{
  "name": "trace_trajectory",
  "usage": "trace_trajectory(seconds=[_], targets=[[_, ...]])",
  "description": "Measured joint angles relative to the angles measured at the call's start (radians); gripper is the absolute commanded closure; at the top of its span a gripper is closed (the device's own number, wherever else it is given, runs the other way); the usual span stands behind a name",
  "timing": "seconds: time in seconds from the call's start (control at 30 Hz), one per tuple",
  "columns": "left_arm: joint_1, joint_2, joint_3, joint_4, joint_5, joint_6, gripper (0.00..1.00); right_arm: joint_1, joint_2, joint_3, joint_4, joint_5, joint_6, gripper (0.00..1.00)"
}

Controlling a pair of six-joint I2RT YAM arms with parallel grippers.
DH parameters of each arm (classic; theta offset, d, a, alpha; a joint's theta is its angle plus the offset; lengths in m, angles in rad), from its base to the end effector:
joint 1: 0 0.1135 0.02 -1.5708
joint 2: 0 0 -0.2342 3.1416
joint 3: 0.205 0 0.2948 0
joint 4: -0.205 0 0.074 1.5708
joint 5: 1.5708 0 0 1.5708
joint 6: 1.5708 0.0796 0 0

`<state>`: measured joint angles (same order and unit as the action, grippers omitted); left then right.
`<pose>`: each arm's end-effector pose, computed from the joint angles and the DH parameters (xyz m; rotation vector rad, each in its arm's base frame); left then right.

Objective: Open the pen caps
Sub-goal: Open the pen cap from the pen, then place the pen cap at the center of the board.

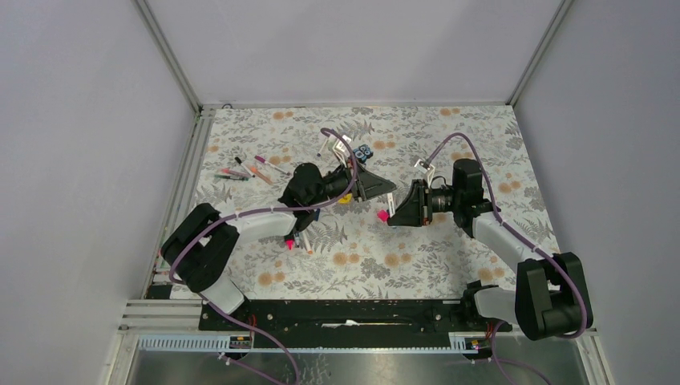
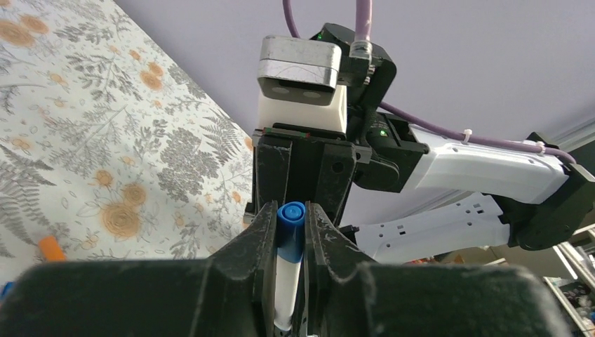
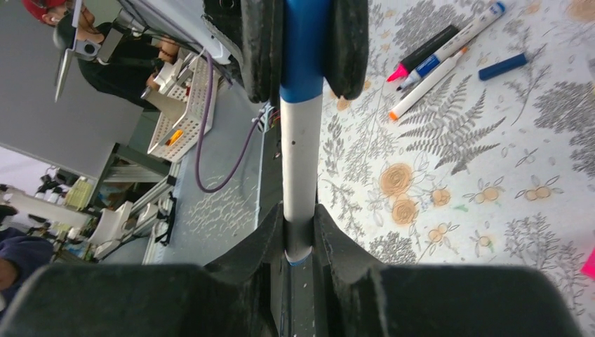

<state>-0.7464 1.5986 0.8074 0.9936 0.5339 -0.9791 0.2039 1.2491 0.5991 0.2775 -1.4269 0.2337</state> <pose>0.2747 -0.3093 0.2132 0.3411 1.6226 -1.7437 0.2696 0.1362 0.1777 -0.9554 1.6728 1.6470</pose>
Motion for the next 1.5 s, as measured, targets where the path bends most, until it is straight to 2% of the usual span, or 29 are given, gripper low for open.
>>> trace_trajectory(seconds=[0.27, 0.4, 0.5, 0.73, 0.9, 1.07, 1.23, 1.5], targets=[[0.044, 0.000, 0.116, -0.136, 0.044, 0.051, 1.00, 0.000, 0.003, 0.009, 0.119, 0.063, 0.023, 1.00], [0.130, -0.005, 0.218, -0.034, -0.105, 0.067, 1.00, 0.023, 0.019, -0.039, 0.068, 0.017, 0.022, 1.00], [0.192, -0.038, 0.241, 0.051, -0.189, 0.082, 1.00, 0.034, 0.036, -0.058, 0.042, 0.000, 0.023, 1.00], [0.210, -0.075, 0.241, 0.086, -0.193, 0.088, 1.00, 0.031, 0.035, -0.058, 0.019, -0.006, -0.001, 1.00], [0.246, -0.193, 0.143, -0.080, -0.155, 0.086, 1.00, -0.052, -0.010, -0.058, -0.044, 0.003, -0.072, 1.00], [0.255, -0.349, 0.018, -0.351, -0.137, 0.124, 1.00, -0.177, -0.060, -0.054, -0.110, 0.048, -0.171, 1.00], [0.254, -0.455, -0.076, -0.640, -0.146, 0.188, 1.00, -0.209, -0.063, -0.035, -0.228, 0.114, -0.294, 1.00], [0.254, -0.448, -0.143, -0.910, -0.206, 0.228, 1.00, -0.259, -0.063, -0.032, -0.311, 0.171, -0.376, 1.00]])
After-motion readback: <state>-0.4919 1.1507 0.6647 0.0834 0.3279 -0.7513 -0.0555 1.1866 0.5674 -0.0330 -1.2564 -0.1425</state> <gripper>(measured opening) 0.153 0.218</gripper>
